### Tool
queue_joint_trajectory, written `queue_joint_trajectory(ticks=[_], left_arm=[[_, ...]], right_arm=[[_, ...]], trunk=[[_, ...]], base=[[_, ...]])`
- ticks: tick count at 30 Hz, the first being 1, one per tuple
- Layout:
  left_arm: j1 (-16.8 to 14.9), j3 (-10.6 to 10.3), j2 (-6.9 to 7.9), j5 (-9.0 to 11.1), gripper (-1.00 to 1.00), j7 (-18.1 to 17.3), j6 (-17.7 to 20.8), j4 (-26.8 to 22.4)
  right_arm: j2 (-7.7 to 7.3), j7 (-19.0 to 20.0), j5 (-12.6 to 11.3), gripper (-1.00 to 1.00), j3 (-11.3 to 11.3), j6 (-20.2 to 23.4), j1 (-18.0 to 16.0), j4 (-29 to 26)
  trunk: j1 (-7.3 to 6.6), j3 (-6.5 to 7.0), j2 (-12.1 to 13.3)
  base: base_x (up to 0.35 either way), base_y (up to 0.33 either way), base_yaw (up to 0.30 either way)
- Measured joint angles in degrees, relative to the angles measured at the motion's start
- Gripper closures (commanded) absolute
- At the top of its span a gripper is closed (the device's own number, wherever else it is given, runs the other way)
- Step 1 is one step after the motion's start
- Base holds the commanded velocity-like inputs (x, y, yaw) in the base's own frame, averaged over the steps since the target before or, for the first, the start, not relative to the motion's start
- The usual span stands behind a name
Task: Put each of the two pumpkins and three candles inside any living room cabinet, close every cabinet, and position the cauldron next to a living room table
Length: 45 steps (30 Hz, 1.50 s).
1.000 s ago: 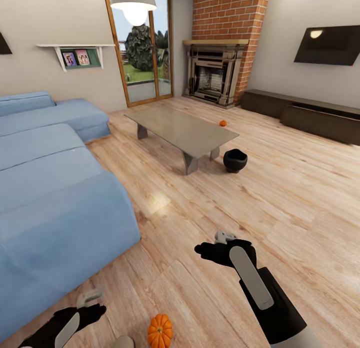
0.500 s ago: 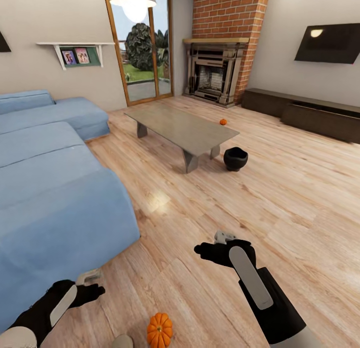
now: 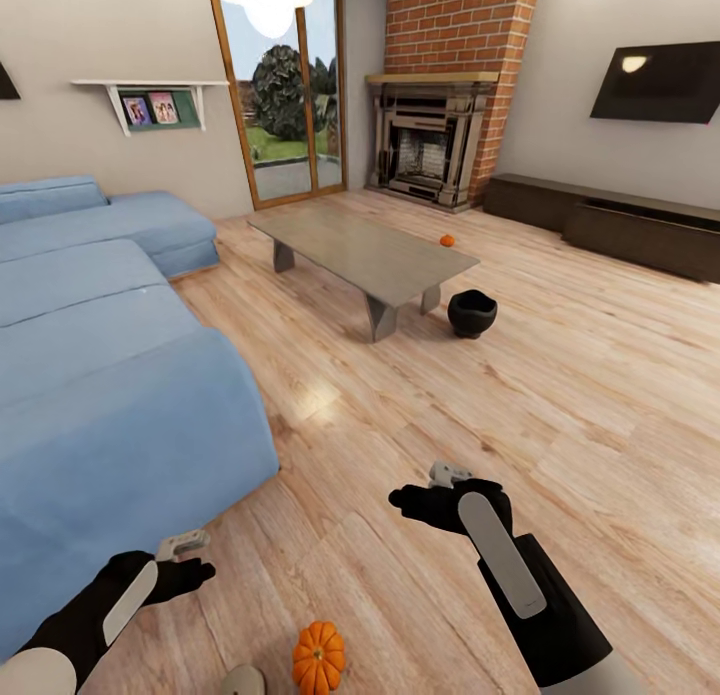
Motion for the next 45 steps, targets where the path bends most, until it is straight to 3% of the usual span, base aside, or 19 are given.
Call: queue_joint_trajectory(ticks=[45], left_arm=[[0.02, 0.0, -0.56, 0.17, -1.0, -0.02, 0.02, 0.0]], right_arm=[[0.05, 0.01, -0.03, -1.0, -0.11, -0.41, 0.0, 0.18]], trunk=[[9.89, -8.08, -18.05]], base=[[0.0, 0.0, 0.0]])
